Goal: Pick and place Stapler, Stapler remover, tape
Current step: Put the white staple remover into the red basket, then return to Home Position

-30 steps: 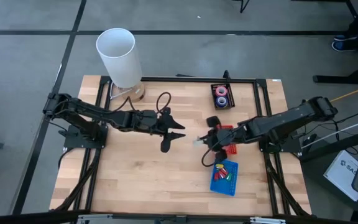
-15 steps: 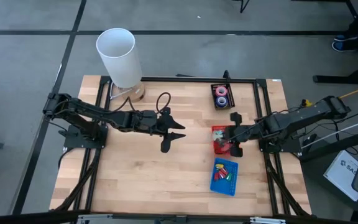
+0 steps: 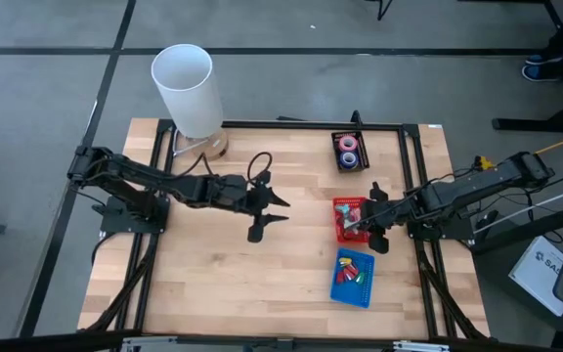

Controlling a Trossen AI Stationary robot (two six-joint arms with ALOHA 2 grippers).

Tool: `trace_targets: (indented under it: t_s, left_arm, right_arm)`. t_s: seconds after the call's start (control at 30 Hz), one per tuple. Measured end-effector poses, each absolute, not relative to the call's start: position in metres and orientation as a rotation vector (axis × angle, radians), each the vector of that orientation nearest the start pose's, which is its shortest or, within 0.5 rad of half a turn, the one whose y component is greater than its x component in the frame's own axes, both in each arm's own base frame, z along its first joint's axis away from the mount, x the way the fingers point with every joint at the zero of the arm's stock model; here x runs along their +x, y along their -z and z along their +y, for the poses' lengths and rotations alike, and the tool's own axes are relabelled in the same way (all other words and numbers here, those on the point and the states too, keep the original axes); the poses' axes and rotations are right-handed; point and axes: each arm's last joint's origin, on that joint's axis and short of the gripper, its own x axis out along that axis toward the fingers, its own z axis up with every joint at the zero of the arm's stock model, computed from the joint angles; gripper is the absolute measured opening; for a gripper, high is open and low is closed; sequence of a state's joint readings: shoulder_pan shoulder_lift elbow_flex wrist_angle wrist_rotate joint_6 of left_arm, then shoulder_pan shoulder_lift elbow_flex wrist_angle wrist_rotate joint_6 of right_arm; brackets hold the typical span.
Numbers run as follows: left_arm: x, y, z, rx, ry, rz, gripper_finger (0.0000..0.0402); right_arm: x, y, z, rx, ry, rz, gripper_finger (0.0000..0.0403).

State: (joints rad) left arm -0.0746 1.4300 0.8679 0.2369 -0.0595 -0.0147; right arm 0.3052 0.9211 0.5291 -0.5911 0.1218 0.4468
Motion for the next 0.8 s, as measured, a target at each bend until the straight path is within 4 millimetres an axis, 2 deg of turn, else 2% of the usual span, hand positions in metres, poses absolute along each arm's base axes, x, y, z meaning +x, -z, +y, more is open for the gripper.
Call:
trace_targets:
  t_s: [0.13, 0.33, 0.43, 0.63, 0.8]
  left_arm:
    - [0.31, -0.245, -0.021, 0.029, 0.08, 0.287, 0.0166]
    - [0.3, -0.222, -0.008, -0.054, 0.069, 0.3, 0.0163]
    - [0.292, -0.221, -0.002, -0.08, 0.082, 0.286, 0.0162]
    - [0.255, -0.232, 0.004, -0.072, 0.081, 0.206, 0.0166]
    - [0.215, -0.232, 0.005, -0.062, 0.008, 0.132, 0.0164]
  right_arm:
    - [0.157, -0.195, 0.046, 0.212, 0.052, 0.977, 0.0067]
    - [0.154, -0.193, 0.044, 0.315, 0.144, 0.999, 0.0117]
    - [0.153, -0.192, 0.044, 0.351, 0.169, 1.01, 0.0142]
    - [0.153, -0.192, 0.044, 0.321, 0.153, 1.01, 0.0185]
    - [0.154, -0.193, 0.044, 0.322, 0.14, 1.003, 0.0194]
